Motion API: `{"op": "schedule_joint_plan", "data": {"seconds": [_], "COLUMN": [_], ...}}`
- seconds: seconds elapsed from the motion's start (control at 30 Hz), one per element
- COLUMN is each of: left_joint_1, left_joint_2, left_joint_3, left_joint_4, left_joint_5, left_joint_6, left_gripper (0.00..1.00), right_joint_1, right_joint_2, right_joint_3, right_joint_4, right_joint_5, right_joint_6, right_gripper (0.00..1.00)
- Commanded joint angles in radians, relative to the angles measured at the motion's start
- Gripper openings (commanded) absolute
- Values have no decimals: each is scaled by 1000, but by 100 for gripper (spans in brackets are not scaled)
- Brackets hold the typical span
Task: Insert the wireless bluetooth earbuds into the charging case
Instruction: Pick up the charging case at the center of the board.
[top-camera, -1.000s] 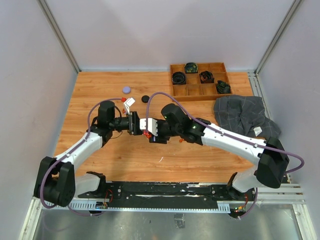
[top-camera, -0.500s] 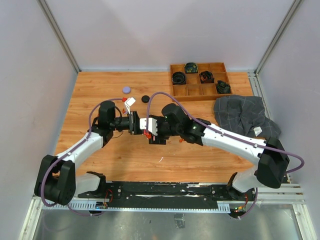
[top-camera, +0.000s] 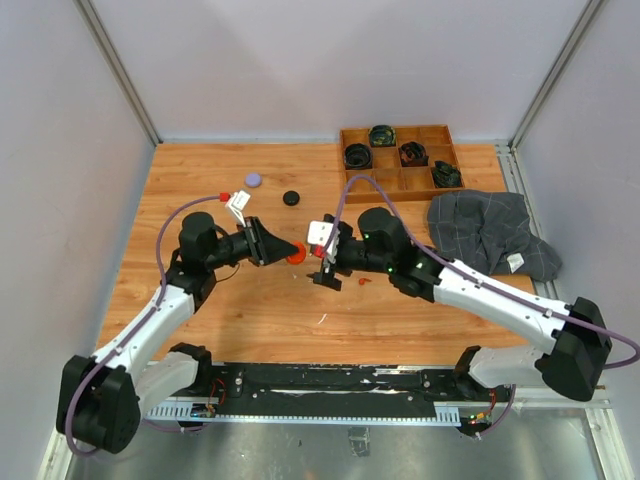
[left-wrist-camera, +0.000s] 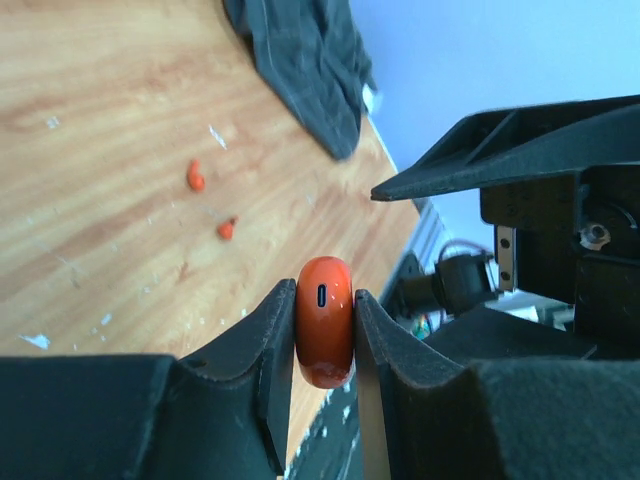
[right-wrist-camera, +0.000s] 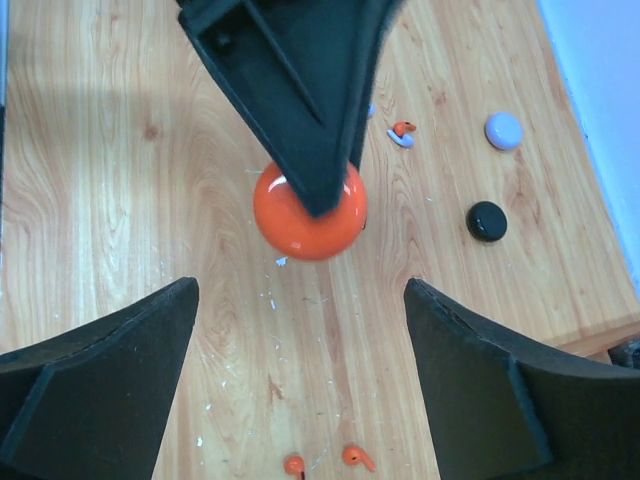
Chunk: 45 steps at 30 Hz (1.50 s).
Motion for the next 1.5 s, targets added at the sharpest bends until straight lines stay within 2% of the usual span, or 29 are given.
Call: {"op": "schedule_joint_plan", "data": {"seconds": [0.0, 0.23, 0.53, 0.8, 1.03, 1.47], "left_joint_1": [-7, -34, -113, -180, -207, -214], "left_joint_2": [-99, -174, -199, -175, -131, -94], "left_joint_3": [-49, -157, -197, -253, -252, -274], "left_joint_4": [116, 343, 497, 688, 736, 781], "left_joint_5": [-179, -326, -451, -538, -553, -592], "left_joint_6": [-88, -261, -325, -397, -397, -410], "left_gripper": [0, 0, 0, 0, 0, 0], "right_joint_1": [-82, -128, -176, -254, -278, -277], "right_joint_2": [-65, -89, -52, 86, 279, 302], "right_joint_3": [-68, -186, -278, -347, -319, -291], "right_joint_4": [172, 468, 741, 1182, 1567, 1588], "right_joint_5": [-118, -171, -127, -244, -354, -391], "right_joint_6": [237, 576, 939, 1290, 1552, 1567], "right_gripper": [85, 85, 84, 77, 60, 52]}}
